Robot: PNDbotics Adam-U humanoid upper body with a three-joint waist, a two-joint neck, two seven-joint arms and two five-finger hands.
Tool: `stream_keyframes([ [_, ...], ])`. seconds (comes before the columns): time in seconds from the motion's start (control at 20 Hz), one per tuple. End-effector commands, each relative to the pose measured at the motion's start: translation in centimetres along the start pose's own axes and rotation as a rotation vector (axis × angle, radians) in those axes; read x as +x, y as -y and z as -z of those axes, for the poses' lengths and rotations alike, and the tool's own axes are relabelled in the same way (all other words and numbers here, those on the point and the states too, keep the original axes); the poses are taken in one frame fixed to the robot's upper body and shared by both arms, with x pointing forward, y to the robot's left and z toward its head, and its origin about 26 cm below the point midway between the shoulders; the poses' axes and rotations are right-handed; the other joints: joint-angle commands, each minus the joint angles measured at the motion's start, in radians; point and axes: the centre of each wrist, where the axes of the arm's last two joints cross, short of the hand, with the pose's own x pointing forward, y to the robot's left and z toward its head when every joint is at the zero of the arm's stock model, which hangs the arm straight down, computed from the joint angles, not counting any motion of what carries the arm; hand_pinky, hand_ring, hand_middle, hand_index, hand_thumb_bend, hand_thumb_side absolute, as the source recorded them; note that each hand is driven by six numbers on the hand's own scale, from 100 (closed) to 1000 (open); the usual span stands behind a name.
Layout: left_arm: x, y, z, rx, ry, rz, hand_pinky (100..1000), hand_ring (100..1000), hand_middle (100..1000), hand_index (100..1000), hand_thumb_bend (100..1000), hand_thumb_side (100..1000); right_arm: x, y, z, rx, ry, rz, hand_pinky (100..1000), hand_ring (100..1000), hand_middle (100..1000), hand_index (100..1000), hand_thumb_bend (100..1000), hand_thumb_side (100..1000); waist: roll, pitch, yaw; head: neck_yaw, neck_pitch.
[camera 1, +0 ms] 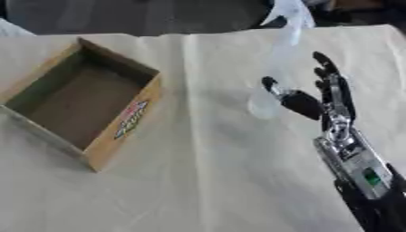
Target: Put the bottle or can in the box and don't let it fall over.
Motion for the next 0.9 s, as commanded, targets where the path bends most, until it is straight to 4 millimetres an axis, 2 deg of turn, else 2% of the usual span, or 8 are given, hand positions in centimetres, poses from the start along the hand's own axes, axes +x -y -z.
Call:
stream_keyframes([
  [0.05, 0.7, 0.0, 0.4, -0.014, 0.030, -0.002, 942, 911, 823, 857, 436, 795, 0.5, 0.2, 0.5, -0.002, 0.027, 0.009, 1000, 1000, 1000, 958, 634, 230, 0.002, -0.007, 0.003, -0.003, -0.017],
  [0.9, 0.7, 0.3, 0.4, -0.026, 0.027, -0.010, 944, 909, 823, 856, 432, 800, -0.1, -0.9, 2.6, 0.004, -0.002, 0.028, 1000, 1000, 1000, 938, 644, 219, 0.008, 0.008, 0.013, -0.010, -0.041],
])
